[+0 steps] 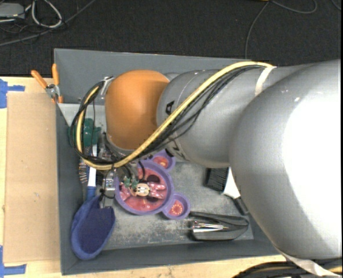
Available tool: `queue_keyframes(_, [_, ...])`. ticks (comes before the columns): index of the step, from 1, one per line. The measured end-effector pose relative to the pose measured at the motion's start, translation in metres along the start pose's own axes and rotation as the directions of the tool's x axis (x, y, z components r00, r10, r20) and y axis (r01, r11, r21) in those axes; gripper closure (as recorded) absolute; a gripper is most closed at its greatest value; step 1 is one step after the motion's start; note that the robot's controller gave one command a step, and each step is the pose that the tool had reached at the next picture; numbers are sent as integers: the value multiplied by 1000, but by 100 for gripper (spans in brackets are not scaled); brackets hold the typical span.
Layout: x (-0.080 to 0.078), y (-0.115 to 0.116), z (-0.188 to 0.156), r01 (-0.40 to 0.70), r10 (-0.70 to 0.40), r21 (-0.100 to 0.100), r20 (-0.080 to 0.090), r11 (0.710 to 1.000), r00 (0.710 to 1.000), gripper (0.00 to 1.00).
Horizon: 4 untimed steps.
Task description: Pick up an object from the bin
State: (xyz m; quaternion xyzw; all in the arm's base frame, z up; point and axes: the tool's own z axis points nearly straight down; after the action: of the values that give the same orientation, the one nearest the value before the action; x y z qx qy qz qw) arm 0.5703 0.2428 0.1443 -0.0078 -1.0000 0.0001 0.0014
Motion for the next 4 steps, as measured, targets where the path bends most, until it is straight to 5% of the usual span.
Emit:
queue_keyframes(1, [0, 0, 0, 0, 0, 0, 0, 1000, 1000, 0])
queue_keyframes(2, [25, -1, 31, 180, -180, 1, 1, 984, 984, 0])
queue_keyframes(3, [29, 0, 44, 236, -236, 1, -4, 972, 972, 0])
queue_keyframes(4, [26, -4, 10, 381, -381, 0, -5, 924, 924, 0])
